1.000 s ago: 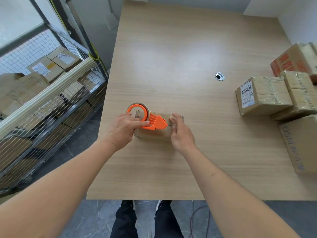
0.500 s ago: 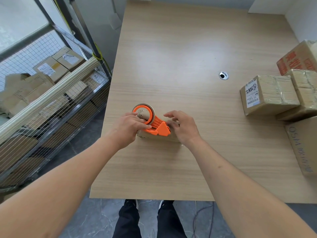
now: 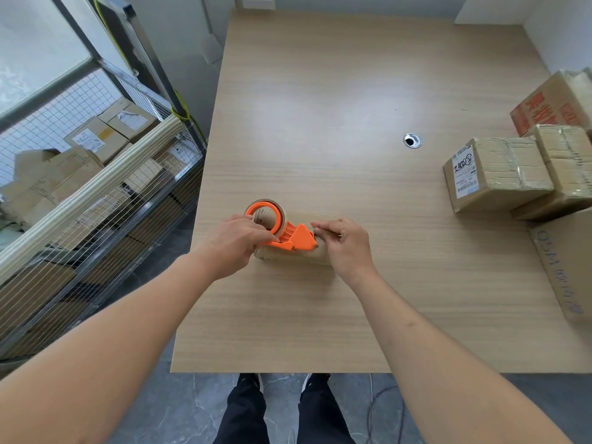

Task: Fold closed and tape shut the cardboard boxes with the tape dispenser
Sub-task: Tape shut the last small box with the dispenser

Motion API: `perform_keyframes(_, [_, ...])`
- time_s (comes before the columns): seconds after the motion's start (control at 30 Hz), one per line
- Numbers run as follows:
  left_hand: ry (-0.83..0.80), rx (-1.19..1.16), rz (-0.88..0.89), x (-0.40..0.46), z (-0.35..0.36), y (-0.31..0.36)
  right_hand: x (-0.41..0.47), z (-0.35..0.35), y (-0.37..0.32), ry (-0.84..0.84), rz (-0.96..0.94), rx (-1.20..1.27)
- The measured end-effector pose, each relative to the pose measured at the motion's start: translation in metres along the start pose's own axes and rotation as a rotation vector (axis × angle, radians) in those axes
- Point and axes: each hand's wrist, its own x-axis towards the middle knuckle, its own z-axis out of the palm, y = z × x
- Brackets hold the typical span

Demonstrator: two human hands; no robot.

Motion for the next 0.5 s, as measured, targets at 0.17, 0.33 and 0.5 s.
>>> perform_keyframes(0.17, [-0.062,0.078,0.08,-0.007,-0.006,0.004,-0.007,-0.003,0.009,-0.021,0.094,0.002])
perform_keyframes(0.33, [-0.096,0.06,0.047,-0.011,-0.004,0.008,-0.002,-0.003,0.015,-0.143,0.242,-0.135])
perform_keyframes(0.5, [-0.171,0.023,-0.013,-0.007,-0.003,0.01,-0.002,-0.004,0.02,-0.179,0.299,-0.12])
